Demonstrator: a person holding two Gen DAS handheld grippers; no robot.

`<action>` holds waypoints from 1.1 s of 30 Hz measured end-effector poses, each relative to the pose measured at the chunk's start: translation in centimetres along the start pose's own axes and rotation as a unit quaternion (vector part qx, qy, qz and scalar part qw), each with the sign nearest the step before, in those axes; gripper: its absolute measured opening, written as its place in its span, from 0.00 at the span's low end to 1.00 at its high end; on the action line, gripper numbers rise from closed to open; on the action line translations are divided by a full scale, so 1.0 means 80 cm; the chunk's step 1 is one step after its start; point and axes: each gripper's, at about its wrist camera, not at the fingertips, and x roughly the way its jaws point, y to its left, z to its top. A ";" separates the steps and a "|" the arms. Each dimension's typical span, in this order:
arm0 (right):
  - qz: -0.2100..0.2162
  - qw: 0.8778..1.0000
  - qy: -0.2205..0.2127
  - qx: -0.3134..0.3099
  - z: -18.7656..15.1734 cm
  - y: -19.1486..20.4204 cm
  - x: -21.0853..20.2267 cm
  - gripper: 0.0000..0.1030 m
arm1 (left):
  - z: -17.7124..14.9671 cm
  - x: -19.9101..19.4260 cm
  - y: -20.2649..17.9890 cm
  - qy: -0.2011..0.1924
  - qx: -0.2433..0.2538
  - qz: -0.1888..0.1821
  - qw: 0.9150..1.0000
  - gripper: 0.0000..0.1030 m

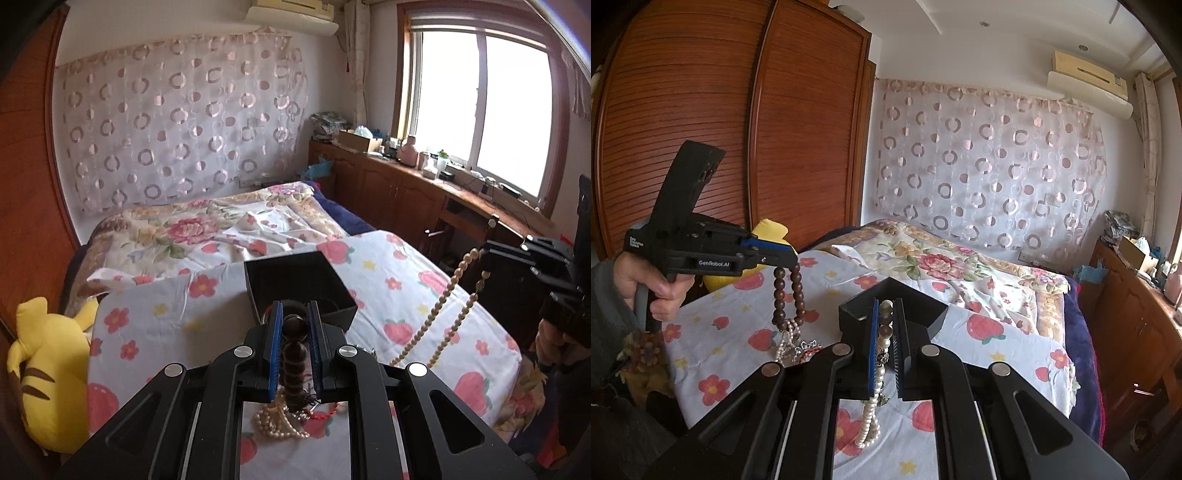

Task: Organize jewelry
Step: 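Carry the bead bracelet over the black box with the left tool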

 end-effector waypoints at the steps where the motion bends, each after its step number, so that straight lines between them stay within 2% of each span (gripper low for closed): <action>1: 0.000 1.000 -0.001 0.000 0.001 0.000 0.000 0.08 | 0.000 -0.001 0.001 -0.002 0.000 0.001 1.000 0.12; 5: 0.000 1.000 0.000 0.000 0.001 0.000 -0.001 0.08 | -0.013 0.011 0.008 0.016 0.005 0.020 1.000 0.12; 12: 0.001 1.000 0.002 -0.002 0.003 0.001 0.001 0.08 | -0.077 0.053 0.058 0.089 -0.011 0.070 0.994 0.12; 16: 0.005 1.000 0.004 -0.005 0.003 0.002 0.004 0.08 | -0.098 0.059 0.072 0.112 -0.012 0.077 0.991 0.12; 22: 0.007 1.000 0.005 -0.008 0.003 0.004 0.005 0.08 | -0.098 0.058 0.052 0.104 -0.009 0.045 0.994 0.12; 33: 0.002 1.000 0.005 -0.002 0.001 -0.004 0.004 0.08 | -0.047 0.052 -0.031 0.061 0.019 -0.042 0.997 0.12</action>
